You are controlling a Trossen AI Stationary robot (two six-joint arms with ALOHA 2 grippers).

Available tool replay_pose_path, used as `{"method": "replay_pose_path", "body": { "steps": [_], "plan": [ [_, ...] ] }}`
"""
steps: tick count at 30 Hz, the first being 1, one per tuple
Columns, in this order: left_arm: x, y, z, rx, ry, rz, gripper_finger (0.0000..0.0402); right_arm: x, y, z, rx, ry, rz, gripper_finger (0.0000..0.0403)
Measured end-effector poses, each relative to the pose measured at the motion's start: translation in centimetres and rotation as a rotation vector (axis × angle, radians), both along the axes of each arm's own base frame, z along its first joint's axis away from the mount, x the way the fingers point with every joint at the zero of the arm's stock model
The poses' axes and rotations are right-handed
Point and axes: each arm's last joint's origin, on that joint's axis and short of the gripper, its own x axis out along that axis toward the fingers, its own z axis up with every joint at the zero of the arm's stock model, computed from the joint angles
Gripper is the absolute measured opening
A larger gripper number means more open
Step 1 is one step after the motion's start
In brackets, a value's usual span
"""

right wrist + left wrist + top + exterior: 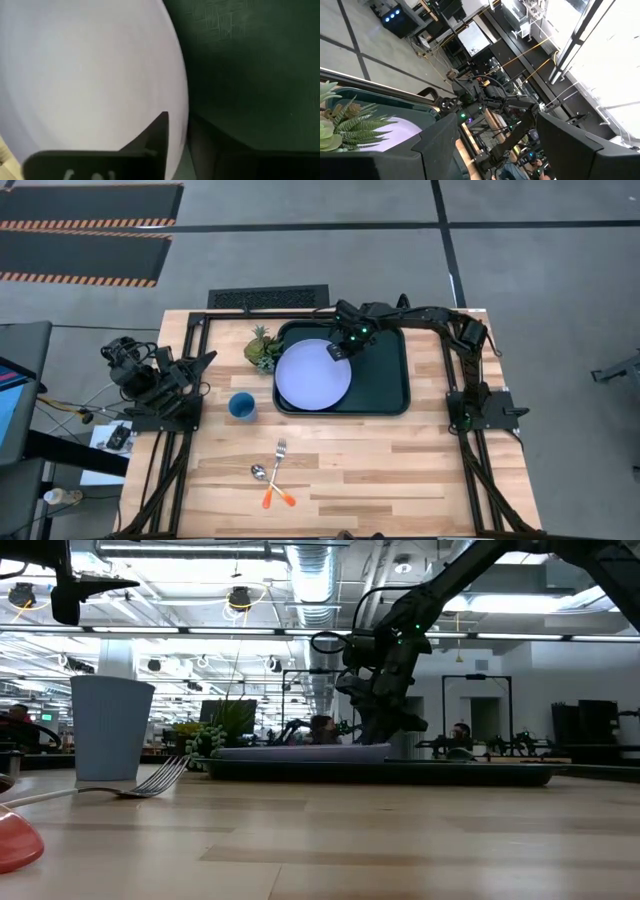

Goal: Pick and place plate/cup/fork/spoon on tray
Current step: Put the violet plate on the black tray, then put the blue cup on the black tray

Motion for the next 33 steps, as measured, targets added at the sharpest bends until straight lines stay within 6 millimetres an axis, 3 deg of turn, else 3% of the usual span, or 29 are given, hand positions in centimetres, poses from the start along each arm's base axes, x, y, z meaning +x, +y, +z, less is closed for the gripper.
{"method": "replay_pose_path", "body": {
  "steps": [10, 16, 21, 26, 28, 31, 33],
  "plan": [
    [0.0, 0.0, 0.0, 0.001, 0.0, -0.001, 0.0258, -0.2, -0.2, 0.6, -0.001, 0.008, 0.008, 0.0198],
    [0.1, -0.3, 0.1, 0.132, 0.026, -0.079, 0.0258, -0.2, -0.6, 5.7, -0.099, -0.048, 0.035, 0.0211],
    [0.6, -0.9, 0.1, 0.19, 0.088, -0.102, 0.0258, -0.3, 1.0, 9.9, -0.193, -0.119, 0.08, 0.0204],
    [1.4, -2.0, 1.5, 0.244, 0.226, -0.112, 0.0258, -0.9, 2.8, 12.5, -0.235, -0.174, 0.125, 0.02],
    [1.8, -2.4, 2.5, 0.233, 0.251, -0.176, 0.0258, -1.3, 3.4, 13.2, -0.24, -0.18, 0.137, 0.0199],
    [2.1, -3.3, 3.8, 0.15, 0.323, -0.456, 0.0257, -1.5, 4.4, 13.9, -0.26, -0.179, 0.166, 0.0199],
    [2.2, -3.9, 3.9, 0.028, 0.46, -0.619, 0.0252, -1.6, 4.8, 14.0, -0.273, -0.168, 0.188, 0.0199]
  ]
}}
